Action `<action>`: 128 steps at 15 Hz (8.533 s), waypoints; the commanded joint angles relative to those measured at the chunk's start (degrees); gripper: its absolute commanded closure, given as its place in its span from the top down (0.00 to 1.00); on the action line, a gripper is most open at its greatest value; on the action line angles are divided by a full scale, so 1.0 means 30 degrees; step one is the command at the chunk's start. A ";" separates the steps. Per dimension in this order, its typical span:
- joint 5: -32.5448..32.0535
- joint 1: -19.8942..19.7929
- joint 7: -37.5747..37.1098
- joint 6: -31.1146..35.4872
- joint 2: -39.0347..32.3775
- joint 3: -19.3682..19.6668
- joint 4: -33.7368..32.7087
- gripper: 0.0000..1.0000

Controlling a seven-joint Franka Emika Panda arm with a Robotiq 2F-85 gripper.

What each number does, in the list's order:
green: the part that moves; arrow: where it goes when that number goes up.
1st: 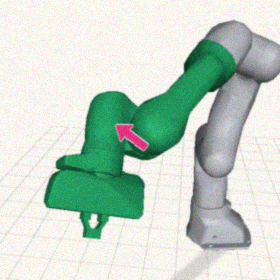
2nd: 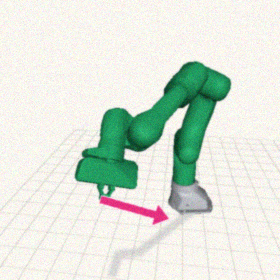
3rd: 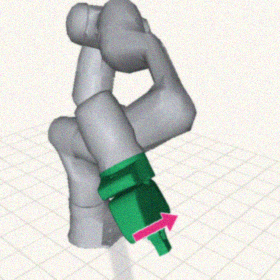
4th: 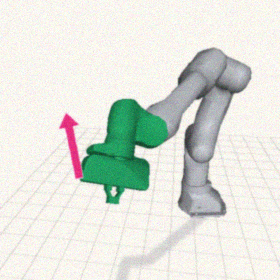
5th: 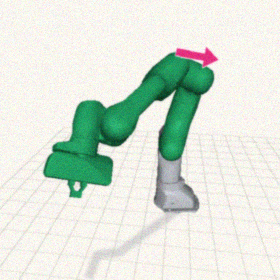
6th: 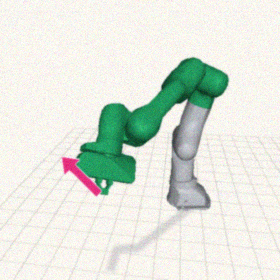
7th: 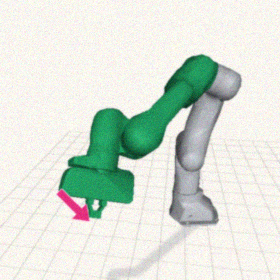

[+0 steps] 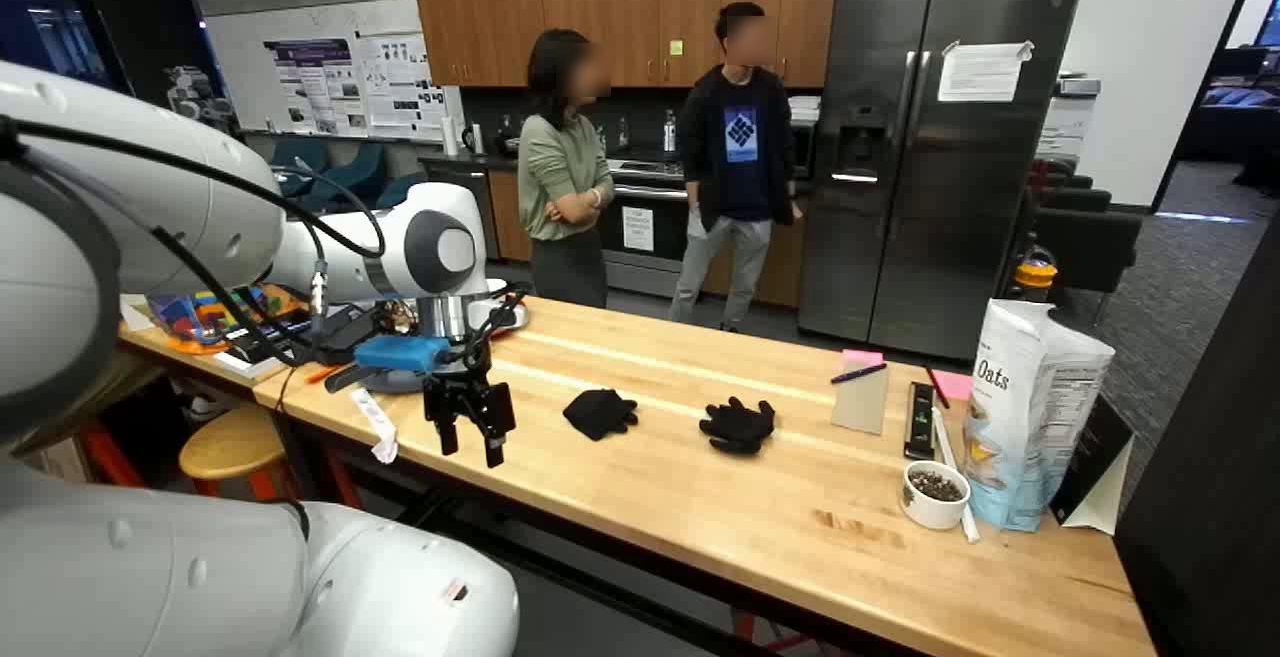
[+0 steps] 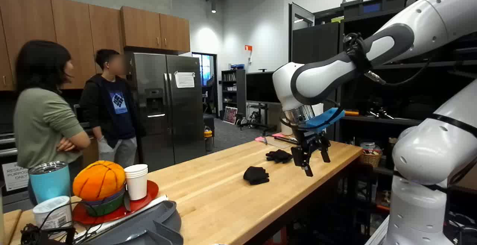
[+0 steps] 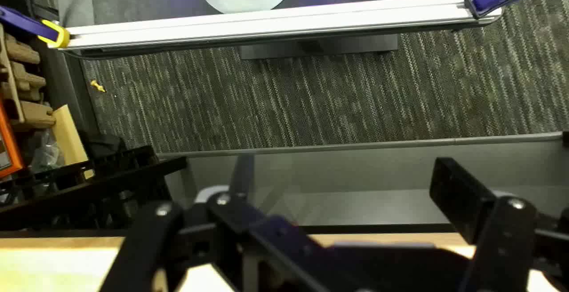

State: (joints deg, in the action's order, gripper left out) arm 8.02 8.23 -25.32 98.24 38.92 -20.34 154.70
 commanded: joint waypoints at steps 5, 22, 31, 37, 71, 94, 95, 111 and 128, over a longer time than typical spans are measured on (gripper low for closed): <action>-0.0117 0.0211 -0.0109 -0.0022 -0.0048 0.0207 -0.0023 1.00; -0.0564 -0.0212 -0.1129 0.0463 0.0626 0.0145 -0.0412 1.00; -0.1003 -0.1720 -0.1437 0.0263 -0.0069 0.1294 -0.3436 1.00; 0.0170 -0.2197 -0.1389 -0.1614 -0.1647 0.2499 -0.5891 1.00; 0.1190 -0.2145 -0.1513 -0.2547 -0.2653 0.2752 -0.6616 1.00; -0.1404 -0.2816 -0.7267 0.5023 -0.8161 0.2503 -1.0048 1.00; -0.1469 -0.2738 -0.7569 0.4919 -0.8629 0.2604 -1.0436 1.00; 0.3802 -0.1865 -0.8123 0.4009 -1.2607 0.4494 -1.3188 1.00; 0.3704 -0.1996 -0.8614 0.4052 -1.5715 0.5861 -1.3378 1.00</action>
State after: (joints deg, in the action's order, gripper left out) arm 18.52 2.05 -50.07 111.28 -6.72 -3.91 116.01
